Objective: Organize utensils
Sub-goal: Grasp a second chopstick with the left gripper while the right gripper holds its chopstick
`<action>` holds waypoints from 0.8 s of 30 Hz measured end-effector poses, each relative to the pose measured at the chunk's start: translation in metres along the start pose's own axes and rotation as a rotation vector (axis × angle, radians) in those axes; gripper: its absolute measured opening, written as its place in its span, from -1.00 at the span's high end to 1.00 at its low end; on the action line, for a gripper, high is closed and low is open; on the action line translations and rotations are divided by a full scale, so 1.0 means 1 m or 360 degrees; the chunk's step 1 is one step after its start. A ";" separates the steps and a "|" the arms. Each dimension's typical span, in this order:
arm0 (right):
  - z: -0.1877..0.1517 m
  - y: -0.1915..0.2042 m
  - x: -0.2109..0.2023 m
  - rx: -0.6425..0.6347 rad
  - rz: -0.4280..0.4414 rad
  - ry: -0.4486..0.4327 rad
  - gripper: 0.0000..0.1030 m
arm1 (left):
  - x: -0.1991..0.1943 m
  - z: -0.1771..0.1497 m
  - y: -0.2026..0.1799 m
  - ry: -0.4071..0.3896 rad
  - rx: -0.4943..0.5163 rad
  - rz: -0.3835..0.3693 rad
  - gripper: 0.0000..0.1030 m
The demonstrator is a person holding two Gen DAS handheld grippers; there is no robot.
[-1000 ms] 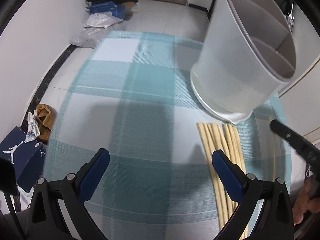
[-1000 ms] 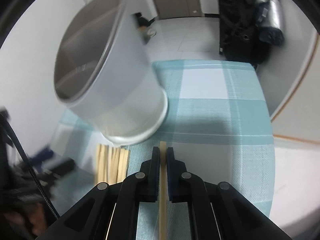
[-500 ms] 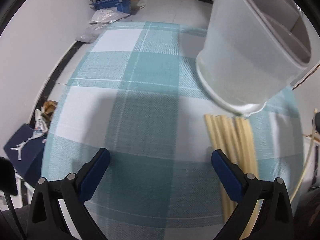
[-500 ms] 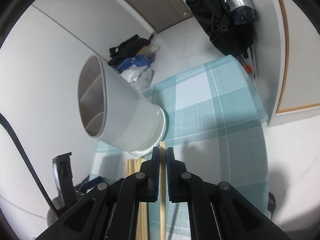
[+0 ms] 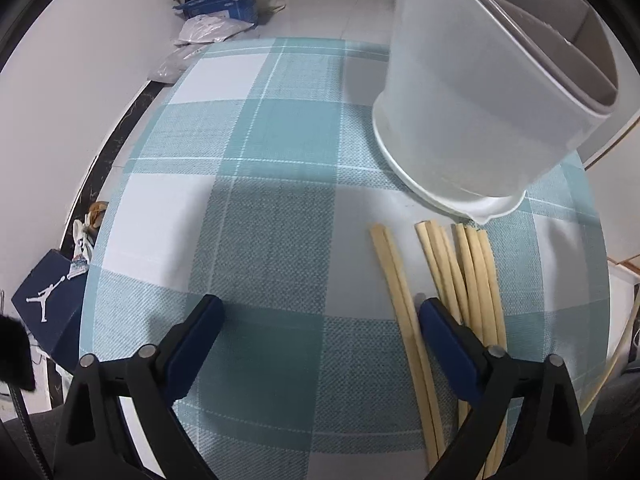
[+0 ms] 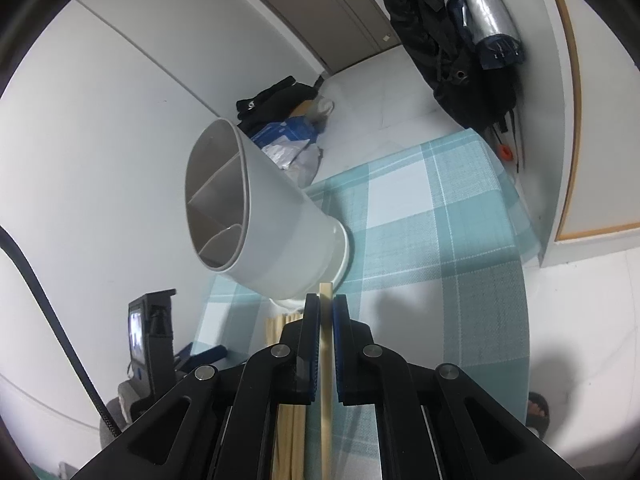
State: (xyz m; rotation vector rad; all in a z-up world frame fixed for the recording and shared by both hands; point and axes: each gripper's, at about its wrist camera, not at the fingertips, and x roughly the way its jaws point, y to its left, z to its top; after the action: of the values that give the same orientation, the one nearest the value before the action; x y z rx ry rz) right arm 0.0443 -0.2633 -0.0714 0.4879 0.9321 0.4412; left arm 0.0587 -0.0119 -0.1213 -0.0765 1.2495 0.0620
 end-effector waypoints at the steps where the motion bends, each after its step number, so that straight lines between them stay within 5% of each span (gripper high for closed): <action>1: 0.000 0.000 -0.001 0.0000 0.0005 -0.0003 0.89 | 0.000 0.000 0.001 0.0003 -0.0004 0.0000 -0.81; 7: 0.001 0.002 -0.002 -0.0013 0.0024 -0.0007 0.89 | -0.005 0.007 0.013 -0.0042 -0.0123 -0.0115 -0.79; 24: 0.003 0.003 0.003 -0.0017 0.0037 0.0012 0.89 | 0.017 0.020 0.016 0.0012 -0.0115 0.0021 -0.83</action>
State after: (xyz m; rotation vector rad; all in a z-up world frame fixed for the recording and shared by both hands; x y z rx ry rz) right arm 0.0475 -0.2599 -0.0703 0.4880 0.9316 0.4689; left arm 0.0818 0.0064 -0.1315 -0.1308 1.2554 0.1185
